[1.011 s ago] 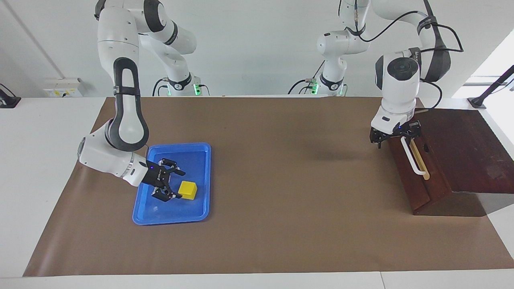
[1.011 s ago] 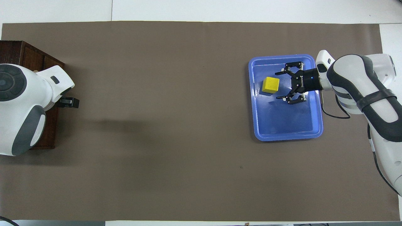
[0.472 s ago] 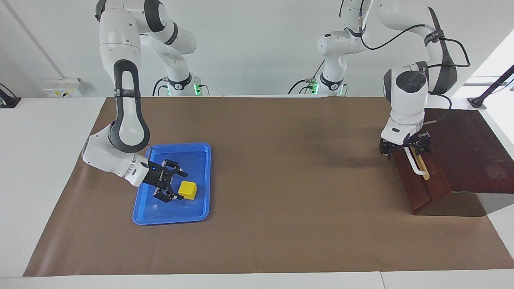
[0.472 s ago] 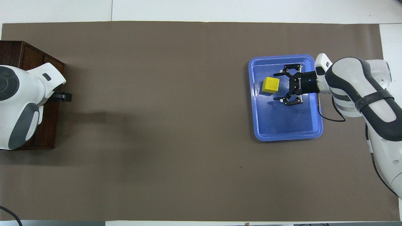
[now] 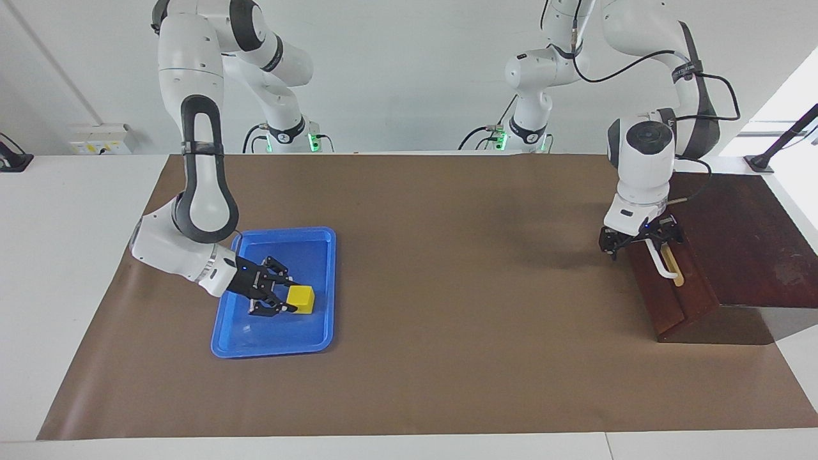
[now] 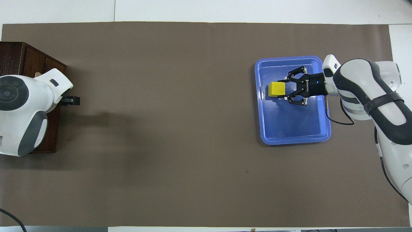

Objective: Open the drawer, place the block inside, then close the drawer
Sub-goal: 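Lift the cube with the right gripper while the left gripper approaches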

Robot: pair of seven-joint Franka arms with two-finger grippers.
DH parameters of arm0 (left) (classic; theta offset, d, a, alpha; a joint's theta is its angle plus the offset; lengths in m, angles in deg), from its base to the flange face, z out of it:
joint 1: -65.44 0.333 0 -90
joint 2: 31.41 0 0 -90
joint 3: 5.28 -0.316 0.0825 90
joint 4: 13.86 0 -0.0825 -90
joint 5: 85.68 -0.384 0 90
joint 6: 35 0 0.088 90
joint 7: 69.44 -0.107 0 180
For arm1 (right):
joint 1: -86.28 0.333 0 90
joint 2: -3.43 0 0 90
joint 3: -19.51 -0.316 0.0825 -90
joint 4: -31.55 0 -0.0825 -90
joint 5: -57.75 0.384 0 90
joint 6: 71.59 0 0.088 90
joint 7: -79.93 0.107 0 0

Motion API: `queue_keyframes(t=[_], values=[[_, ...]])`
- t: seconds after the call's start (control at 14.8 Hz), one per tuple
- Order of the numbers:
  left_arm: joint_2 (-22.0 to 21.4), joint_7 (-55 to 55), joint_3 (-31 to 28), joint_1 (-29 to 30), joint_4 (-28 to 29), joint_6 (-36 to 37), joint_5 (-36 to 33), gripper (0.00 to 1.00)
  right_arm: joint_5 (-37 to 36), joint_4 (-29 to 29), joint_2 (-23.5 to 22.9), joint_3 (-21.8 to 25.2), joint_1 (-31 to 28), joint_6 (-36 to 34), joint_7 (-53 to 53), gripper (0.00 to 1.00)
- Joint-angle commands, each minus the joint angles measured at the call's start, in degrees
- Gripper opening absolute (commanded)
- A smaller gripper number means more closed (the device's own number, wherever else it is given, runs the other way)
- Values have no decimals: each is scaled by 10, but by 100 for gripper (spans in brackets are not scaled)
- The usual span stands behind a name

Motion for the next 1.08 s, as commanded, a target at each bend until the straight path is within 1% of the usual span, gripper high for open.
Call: queue_keyframes(t=[0.0, 0.13, 0.27, 0.47, 0.67, 0.81, 0.88, 1.01], values=[[2, 73, 0, -36, 5, -11, -11, 100, 15, -7, 6, -1, 2, 11, -17, 0], [2, 124, 1, -68, 5, -5, -8, 100, 10, 6, 7, -1, 2, -1, -8, 0], [1, 167, 2, -104, 2, 14, -4, 100, 4, 19, 15, -1, 3, -36, 30, 0], [0, 210, 2, -148, -3, 29, 32, 100, -23, 35, 32, -1, 13, -68, 89, 0], [-1, 214, 2, -158, -2, 37, 36, 100, -39, 35, 79, -1, 40, -91, 179, 0], [-3, 214, 1, -157, -6, 55, 36, 100, -44, 35, 112, -2, 72, -98, 247, 0], [2, 214, 1, -158, -31, 86, 36, 100, -53, 35, 131, -2, 94, -97, 293, 0], [23, 212, 2, -159, -107, 173, 43, 100, -67, 36, 149, -2, 127, -93, 358, 0]])
